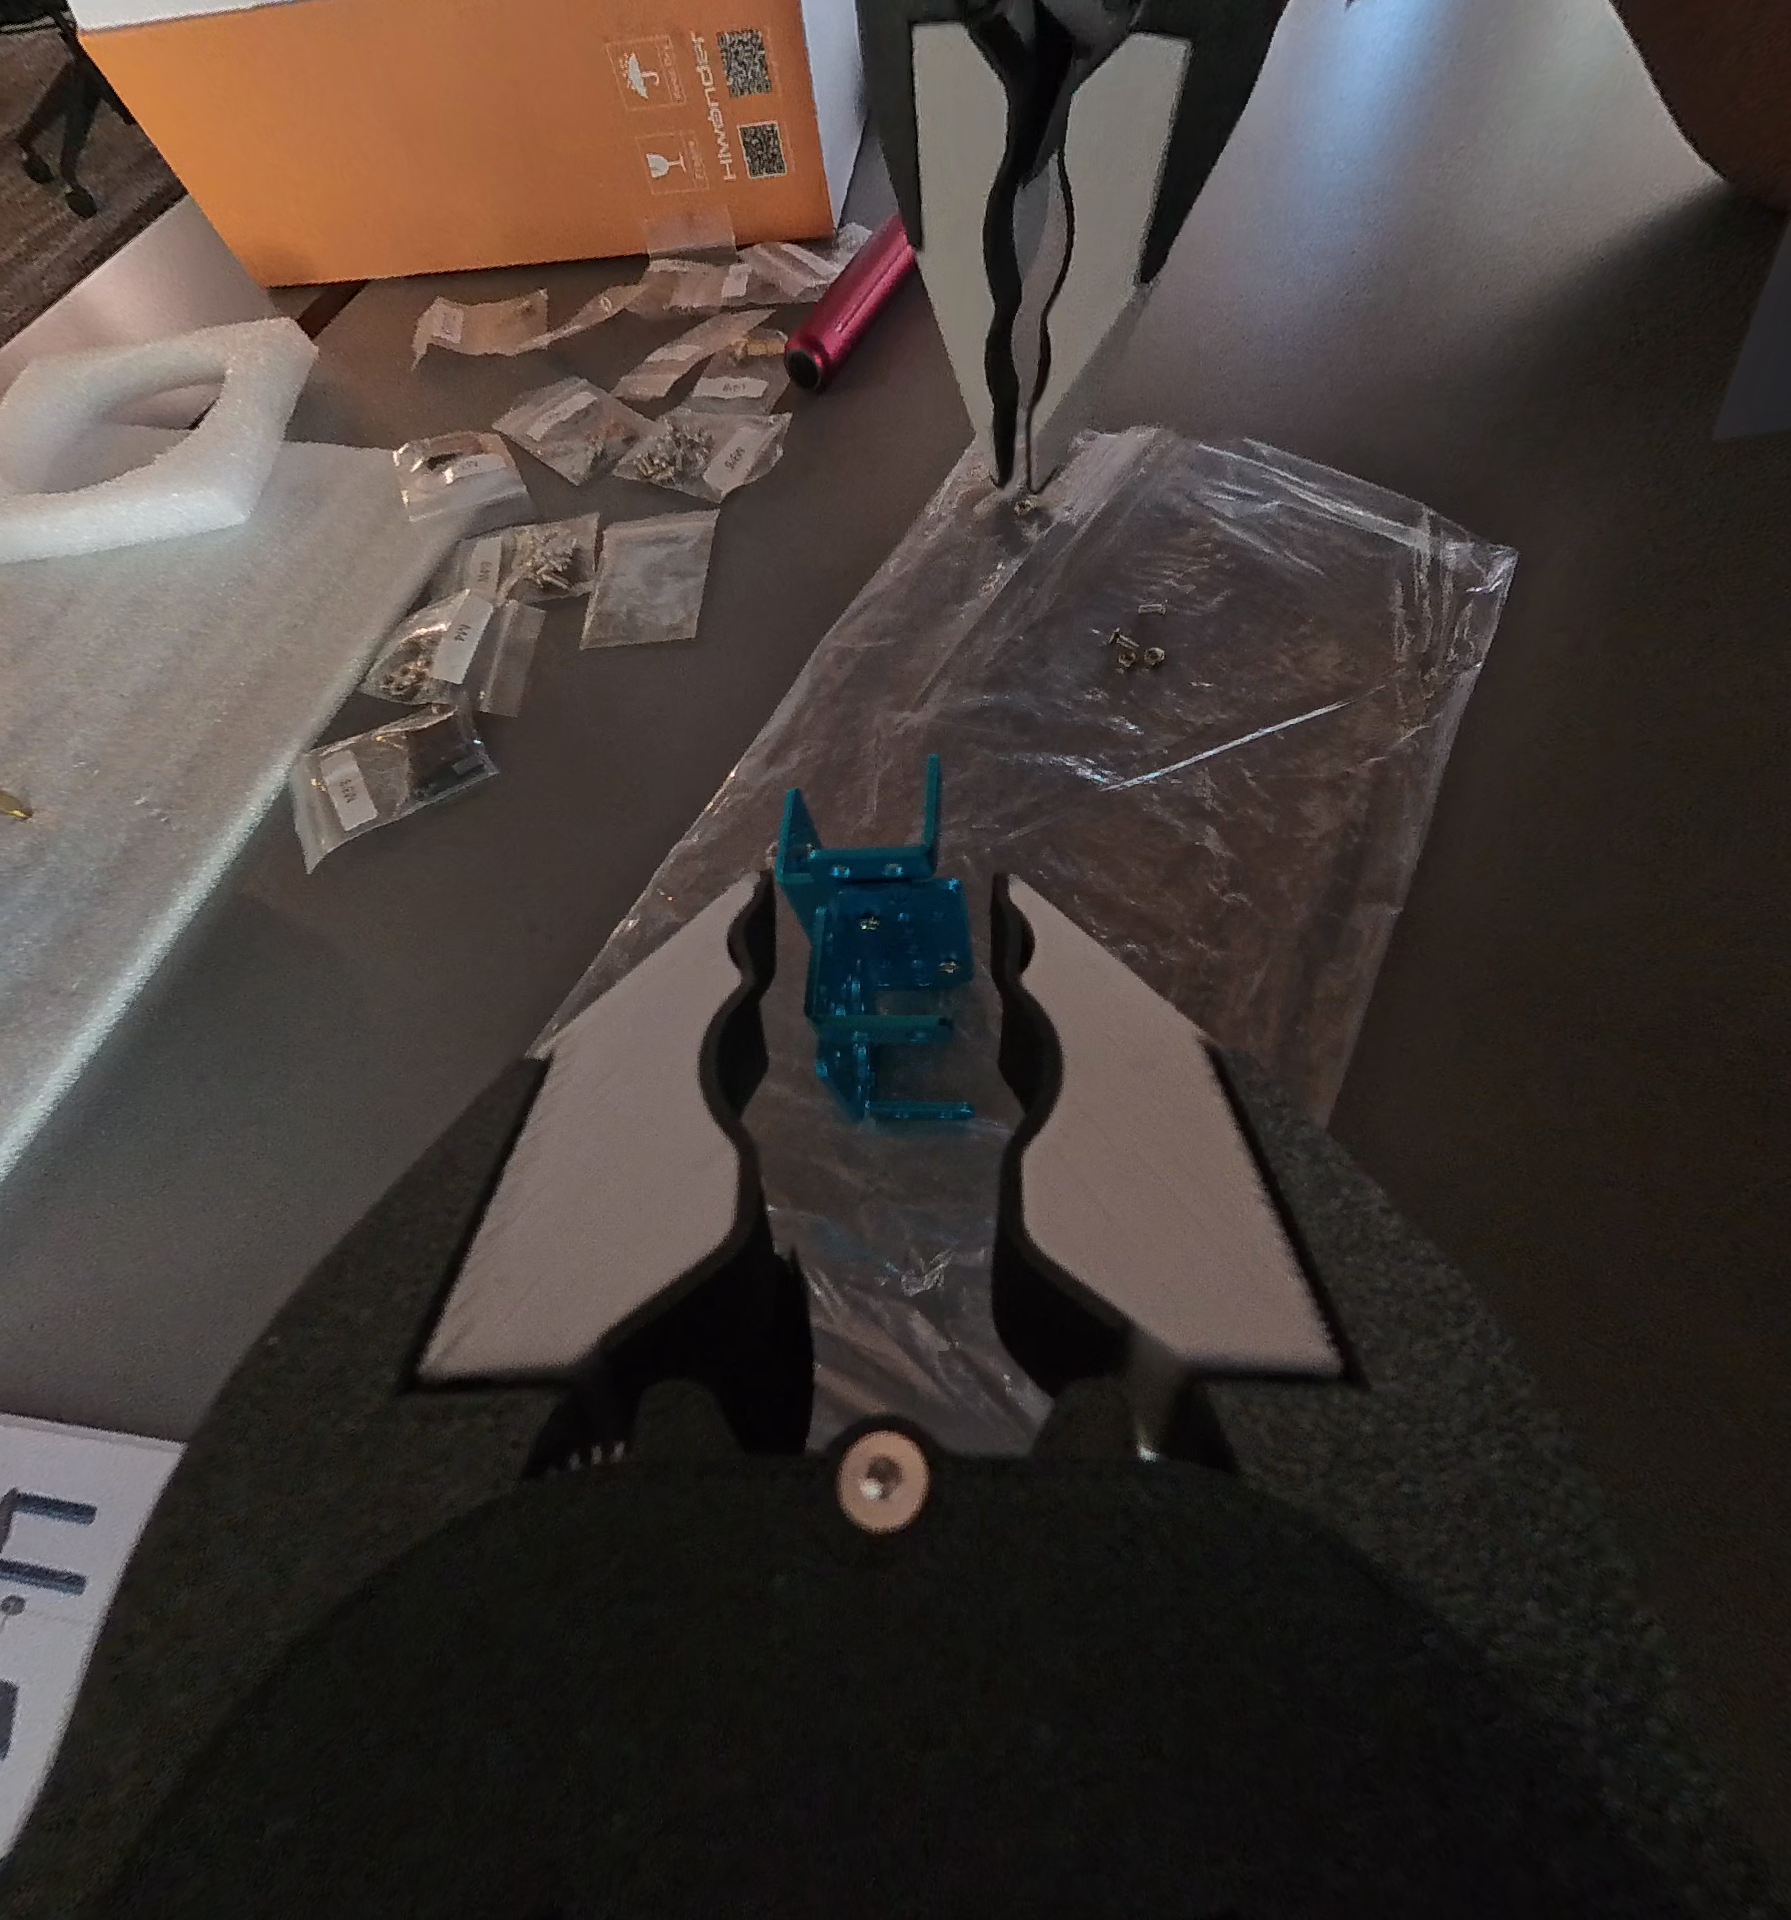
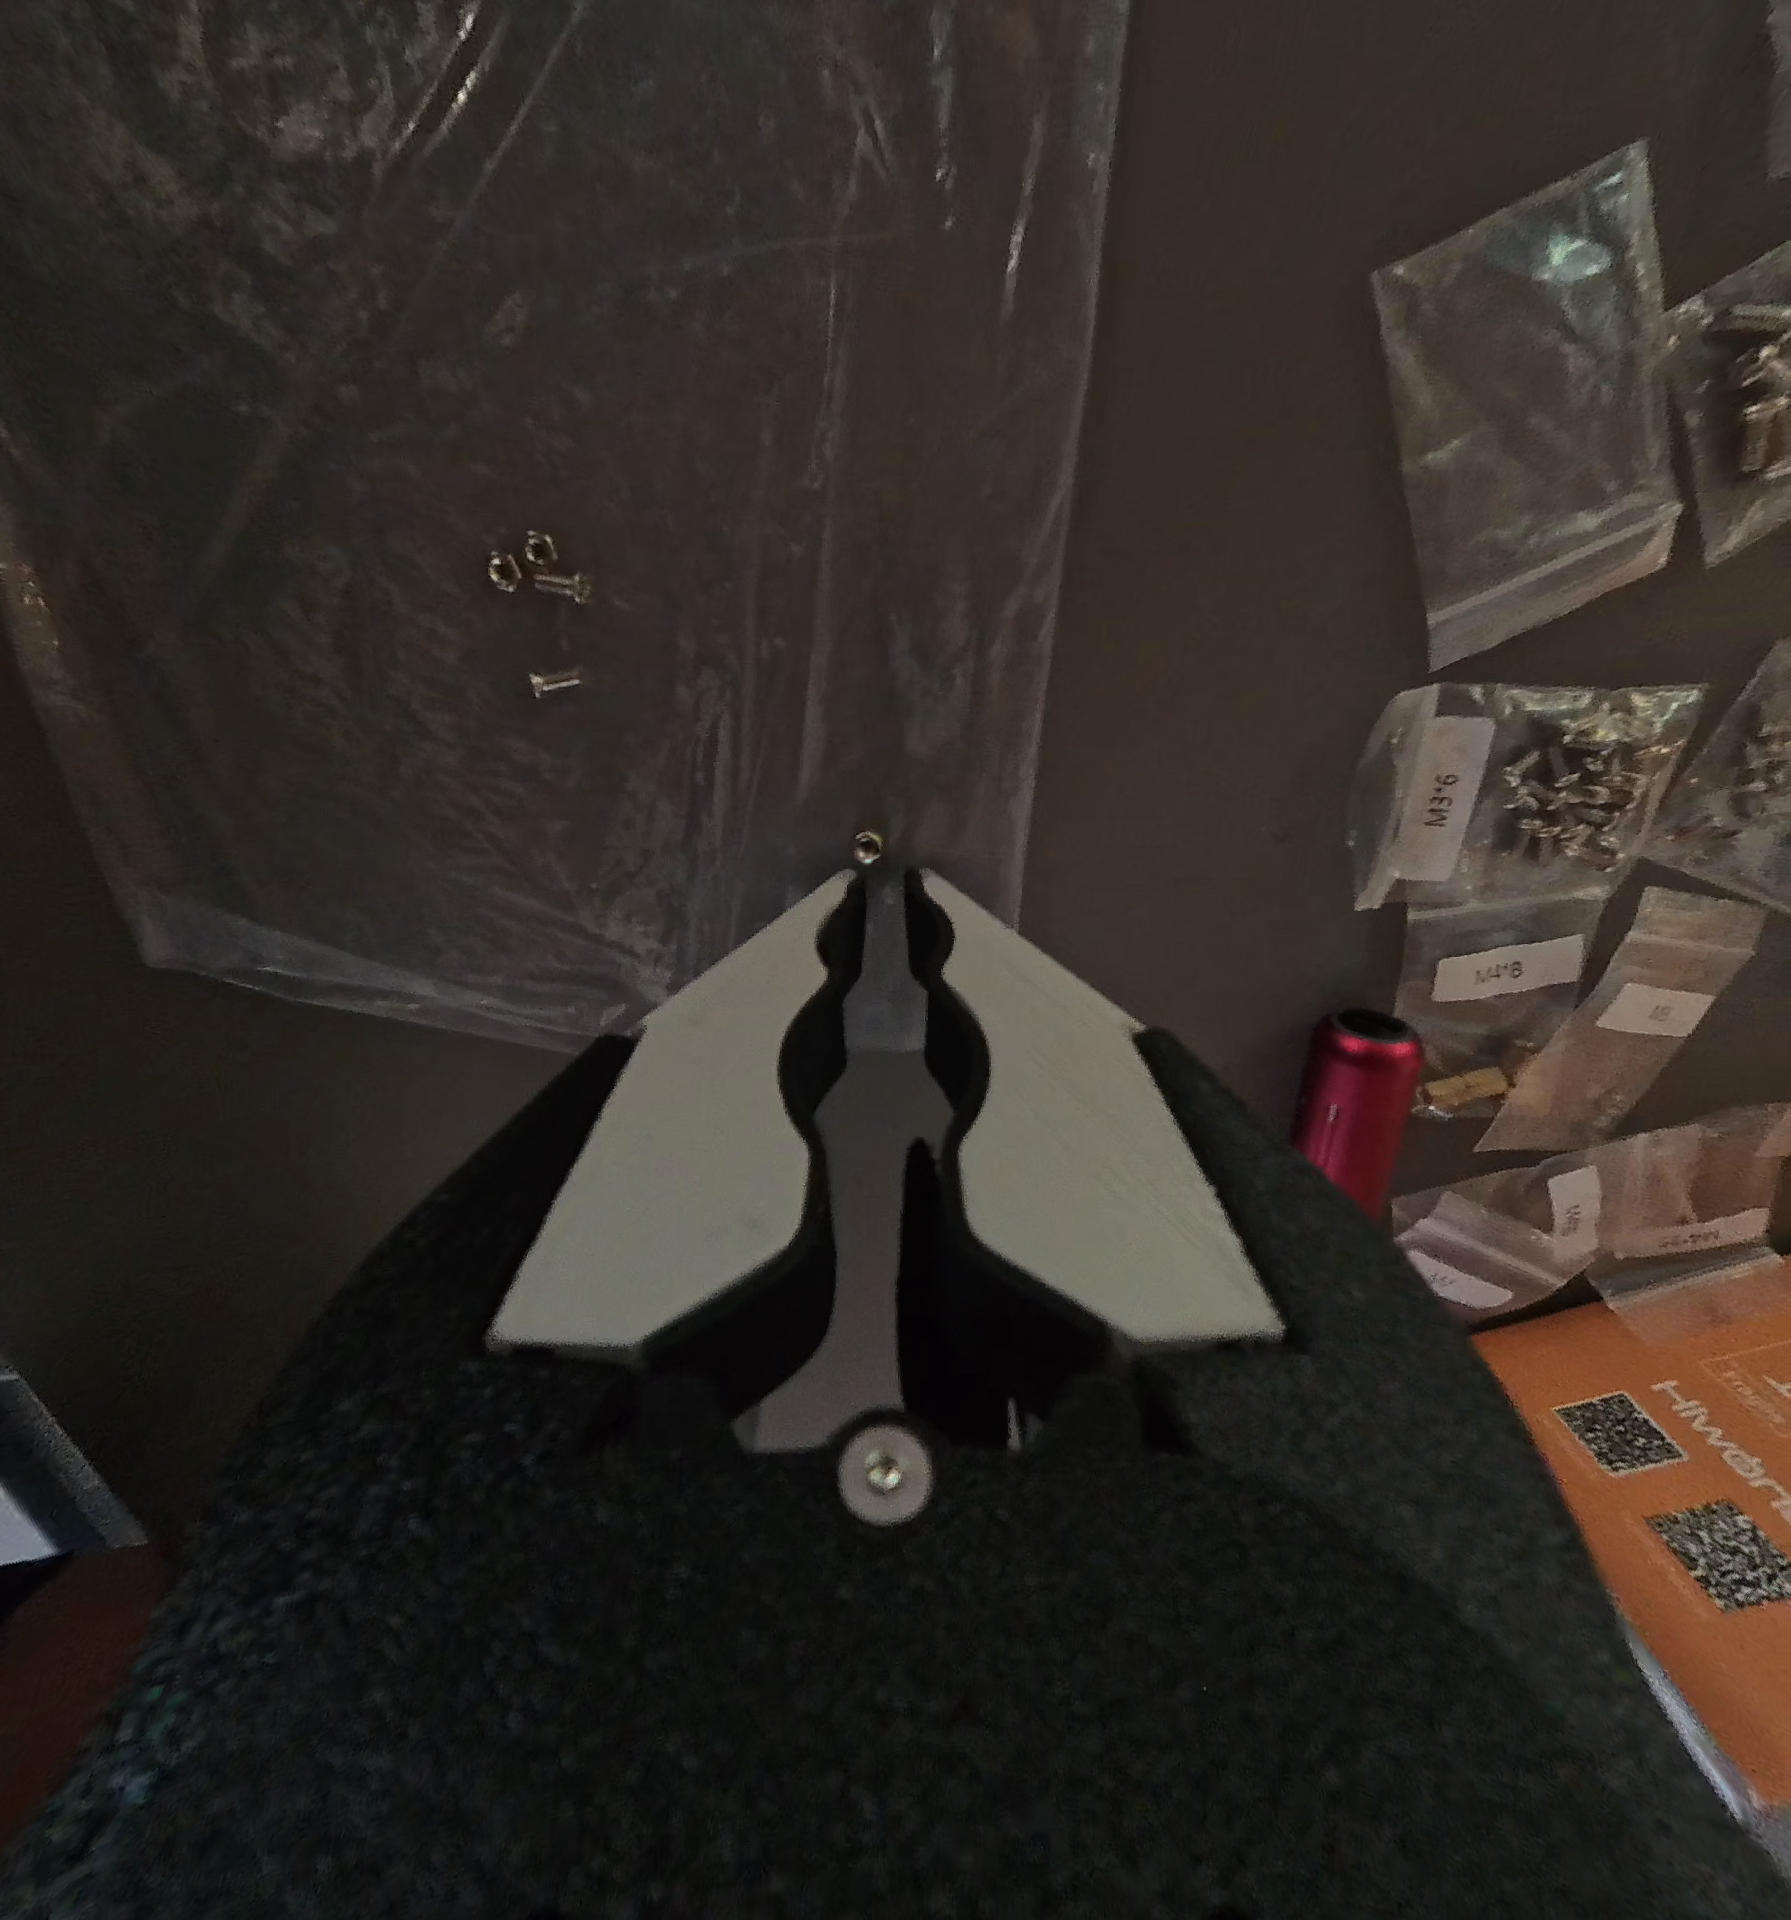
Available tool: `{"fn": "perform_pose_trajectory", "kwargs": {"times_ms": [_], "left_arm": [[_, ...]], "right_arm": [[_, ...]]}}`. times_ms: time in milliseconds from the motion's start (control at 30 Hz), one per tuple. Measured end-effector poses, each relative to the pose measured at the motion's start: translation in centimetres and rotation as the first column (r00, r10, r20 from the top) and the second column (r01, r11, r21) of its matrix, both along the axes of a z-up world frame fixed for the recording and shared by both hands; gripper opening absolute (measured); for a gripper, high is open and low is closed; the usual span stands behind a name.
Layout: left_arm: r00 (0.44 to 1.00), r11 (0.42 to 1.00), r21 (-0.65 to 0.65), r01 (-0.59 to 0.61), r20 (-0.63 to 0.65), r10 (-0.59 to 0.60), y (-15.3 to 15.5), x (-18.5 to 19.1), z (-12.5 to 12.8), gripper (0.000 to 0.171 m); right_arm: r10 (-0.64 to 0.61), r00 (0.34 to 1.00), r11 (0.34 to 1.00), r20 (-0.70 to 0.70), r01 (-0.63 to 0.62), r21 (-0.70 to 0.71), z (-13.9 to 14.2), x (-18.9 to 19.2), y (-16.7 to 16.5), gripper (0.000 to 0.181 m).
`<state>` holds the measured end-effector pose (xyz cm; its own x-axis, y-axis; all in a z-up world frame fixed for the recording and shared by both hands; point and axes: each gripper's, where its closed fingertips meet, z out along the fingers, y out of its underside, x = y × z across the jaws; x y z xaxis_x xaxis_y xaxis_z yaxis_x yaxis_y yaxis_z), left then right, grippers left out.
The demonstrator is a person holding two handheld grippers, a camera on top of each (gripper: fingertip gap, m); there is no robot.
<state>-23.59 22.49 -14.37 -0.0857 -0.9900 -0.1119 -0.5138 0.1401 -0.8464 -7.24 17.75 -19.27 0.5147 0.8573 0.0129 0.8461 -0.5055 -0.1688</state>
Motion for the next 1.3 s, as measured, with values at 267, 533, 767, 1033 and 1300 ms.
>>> {"fn": "perform_pose_trajectory", "kwargs": {"times_ms": [267,533,767,1033,1300], "left_arm": [[1.000,1.000,0.007,0.000,-0.004,0.000,0.0,0.0,-0.1,0.041],[1.000,1.000,0.008,0.003,-0.002,-0.003,-0.1,0.0,0.0,0.041],[1.000,1.000,0.008,-0.004,0.003,0.004,0.1,0.0,0.1,0.041],[1.000,1.000,-0.017,0.005,0.007,-0.005,0.2,-0.3,0.4,0.041],[0.991,0.971,-0.202,0.126,0.077,-0.112,-0.3,-2.0,2.7,0.041]], "right_arm": [[0.028,1.000,1.000,-0.007,-0.028,0.000,-0.2,-0.7,-0.1,0.004],[0.012,0.999,1.000,-0.033,-0.012,-0.023,-0.3,-0.7,0.0,0.004],[0.031,0.999,1.000,-0.041,-0.031,0.001,-0.3,-0.6,0.3,0.004],[0.042,0.981,0.999,-0.189,-0.040,0.014,1.1,-1.7,0.7,0.004],[0.093,0.901,0.994,-0.423,-0.111,-0.016,2.7,-5.6,1.2,0.000]]}}
